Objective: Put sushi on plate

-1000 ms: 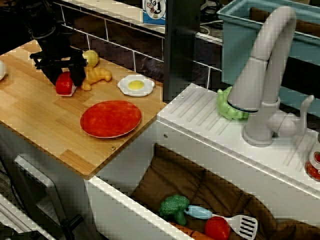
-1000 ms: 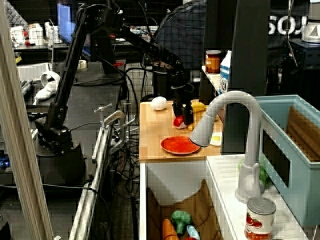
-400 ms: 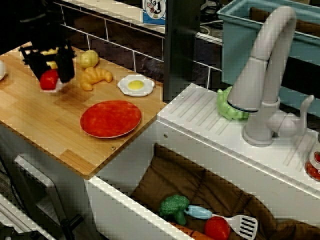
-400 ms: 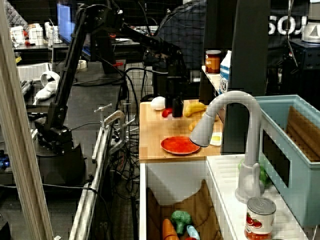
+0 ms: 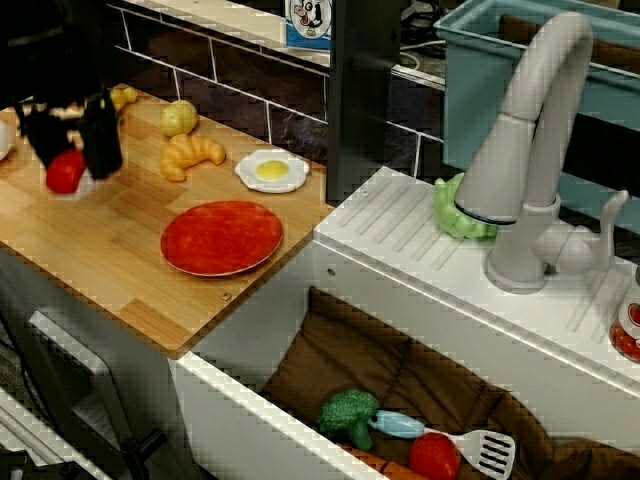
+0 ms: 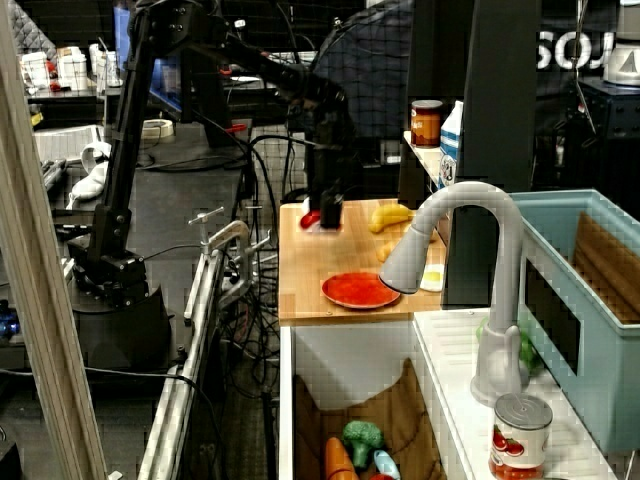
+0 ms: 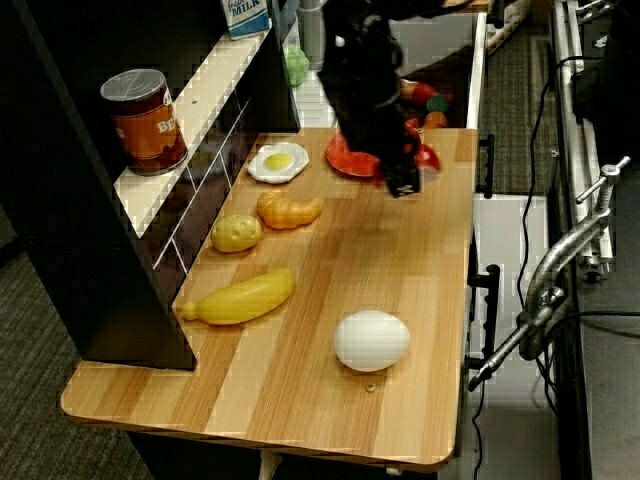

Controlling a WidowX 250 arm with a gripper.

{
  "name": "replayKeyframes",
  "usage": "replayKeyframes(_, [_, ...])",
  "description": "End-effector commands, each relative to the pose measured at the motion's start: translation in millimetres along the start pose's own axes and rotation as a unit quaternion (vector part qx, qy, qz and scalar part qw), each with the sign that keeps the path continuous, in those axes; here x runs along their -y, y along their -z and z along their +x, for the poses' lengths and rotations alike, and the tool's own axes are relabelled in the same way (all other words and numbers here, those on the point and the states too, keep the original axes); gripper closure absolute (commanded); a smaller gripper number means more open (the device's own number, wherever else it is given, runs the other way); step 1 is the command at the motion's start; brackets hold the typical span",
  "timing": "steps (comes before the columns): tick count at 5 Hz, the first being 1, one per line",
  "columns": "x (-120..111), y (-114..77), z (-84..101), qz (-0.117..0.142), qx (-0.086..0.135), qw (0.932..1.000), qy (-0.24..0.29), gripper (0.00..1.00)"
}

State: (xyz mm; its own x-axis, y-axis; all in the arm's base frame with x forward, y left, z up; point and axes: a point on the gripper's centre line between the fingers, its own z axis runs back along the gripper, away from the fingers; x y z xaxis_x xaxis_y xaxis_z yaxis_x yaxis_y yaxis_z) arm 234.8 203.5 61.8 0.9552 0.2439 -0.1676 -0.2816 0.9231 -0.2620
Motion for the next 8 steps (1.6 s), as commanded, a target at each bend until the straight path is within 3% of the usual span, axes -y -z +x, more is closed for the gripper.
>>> replayKeyframes(1, [-5,14.3,-18.0,0.04,0.04,0.9972,0.048,1.0])
replayKeyframes(2, [22,38.6,-23.9,0.068,0.019,0.9958,0.059,1.0])
replayKeyframes(3, [43,43.0,-15.5,0.079,0.019,0.9959,0.04,1.0])
replayKeyframes(4, [61,37.2,-2.1,0.087,0.004,0.9959,0.025,1.0])
replayKeyframes(5, [71,28.8,2.3,0.162,-0.045,0.9829,0.076,1.0])
replayKeyframes(6, [69,1.4,1.5,0.188,-0.075,0.975,0.091,1.0])
replayKeyframes(7, [62,-23.1,-1.8,0.169,-0.072,0.9798,0.079,1.0])
replayKeyframes(8, [57,-22.4,-0.6,0.143,-0.058,0.9858,0.065,1.0])
